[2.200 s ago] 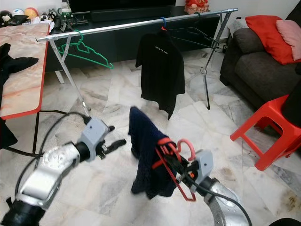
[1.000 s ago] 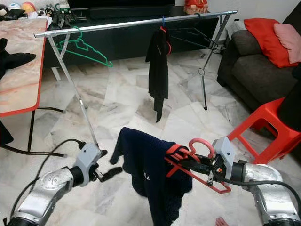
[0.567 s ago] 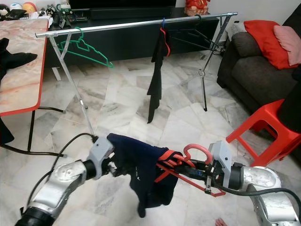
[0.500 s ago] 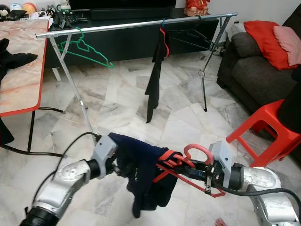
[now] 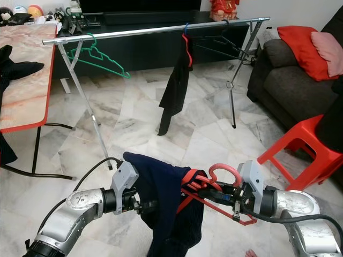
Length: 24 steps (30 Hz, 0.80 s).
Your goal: Hang hanger
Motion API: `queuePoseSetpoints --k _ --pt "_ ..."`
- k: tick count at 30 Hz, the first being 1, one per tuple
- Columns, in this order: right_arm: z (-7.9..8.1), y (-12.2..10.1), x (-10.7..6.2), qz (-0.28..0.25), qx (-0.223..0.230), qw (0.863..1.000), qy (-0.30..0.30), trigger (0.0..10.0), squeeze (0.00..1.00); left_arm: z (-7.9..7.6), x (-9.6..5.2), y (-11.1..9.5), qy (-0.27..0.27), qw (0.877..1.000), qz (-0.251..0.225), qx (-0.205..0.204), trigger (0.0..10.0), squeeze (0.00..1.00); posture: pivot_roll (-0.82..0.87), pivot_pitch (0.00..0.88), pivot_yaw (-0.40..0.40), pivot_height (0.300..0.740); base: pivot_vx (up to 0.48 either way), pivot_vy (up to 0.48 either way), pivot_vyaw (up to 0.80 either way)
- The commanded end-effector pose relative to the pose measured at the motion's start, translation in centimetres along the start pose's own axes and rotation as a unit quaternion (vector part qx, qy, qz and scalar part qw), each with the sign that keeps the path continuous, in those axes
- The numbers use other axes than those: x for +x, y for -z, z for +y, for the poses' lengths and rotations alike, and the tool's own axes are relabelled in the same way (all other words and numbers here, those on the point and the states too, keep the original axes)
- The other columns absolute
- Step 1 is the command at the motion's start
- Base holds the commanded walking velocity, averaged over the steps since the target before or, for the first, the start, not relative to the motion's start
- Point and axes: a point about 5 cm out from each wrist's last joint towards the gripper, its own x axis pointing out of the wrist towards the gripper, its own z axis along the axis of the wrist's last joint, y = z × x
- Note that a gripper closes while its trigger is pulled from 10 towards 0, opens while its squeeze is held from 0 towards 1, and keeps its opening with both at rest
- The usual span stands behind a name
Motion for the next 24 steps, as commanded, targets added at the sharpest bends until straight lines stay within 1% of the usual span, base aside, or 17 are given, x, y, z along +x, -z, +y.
queuePoseSetpoints --k 1,2,3,4,5,7,12,24 --pt "0.0 -0.8 0.1 -0.020 -0.010 1.000 0.000 0.0 0.00 -0.9 1.0 -0.6 0.022 1.000 -0.017 -0.006 9.8 0.00 -0.02 0.111 -0.088 0.740 0.000 0.000 0.00" --pt "0.0 -0.8 0.2 -0.022 -0.010 1.000 0.000 0.0 0.00 -1.3 1.5 -0.9 0.029 0.999 -0.027 -0.010 6.5 0.00 -0.02 0.112 -0.086 0.740 0.000 0.000 0.00" --pt "0.0 -0.8 0.2 -0.023 -0.010 1.000 0.000 0.0 0.00 -1.5 1.8 -1.0 0.032 0.999 -0.033 -0.012 4.3 0.00 -0.02 0.112 -0.087 0.740 0.000 0.000 0.00" --pt "0.1 -0.8 0.2 -0.023 -0.010 1.000 0.000 0.0 0.00 -1.8 2.1 -1.1 0.036 0.999 -0.038 -0.015 4.3 0.00 -0.02 0.111 -0.087 0.740 0.000 0.000 0.00" --pt "0.1 -0.9 0.2 -0.024 -0.010 1.000 0.001 0.0 0.00 -2.0 2.4 -1.2 0.036 0.998 -0.042 -0.015 0.0 0.00 -0.02 0.111 -0.087 0.740 0.000 0.000 0.00" --pt "0.0 -0.9 0.2 -0.026 -0.010 1.000 0.005 0.0 0.00 -2.8 3.2 -1.6 0.049 0.997 -0.051 -0.018 0.0 0.00 -0.02 0.108 -0.089 0.740 0.000 0.000 0.00" --pt "-0.1 -0.9 0.2 -0.027 -0.010 1.000 0.009 0.0 0.00 -3.2 3.7 -2.0 0.055 0.996 -0.065 -0.023 0.0 0.00 -0.02 0.112 -0.090 0.740 0.000 0.000 0.00" --pt "-0.2 -0.9 0.4 -0.028 -0.010 0.999 0.013 0.0 0.00 -2.4 3.3 -2.3 0.026 0.997 -0.072 -0.019 0.0 0.00 -0.02 0.116 -0.089 0.740 0.000 0.000 0.00"
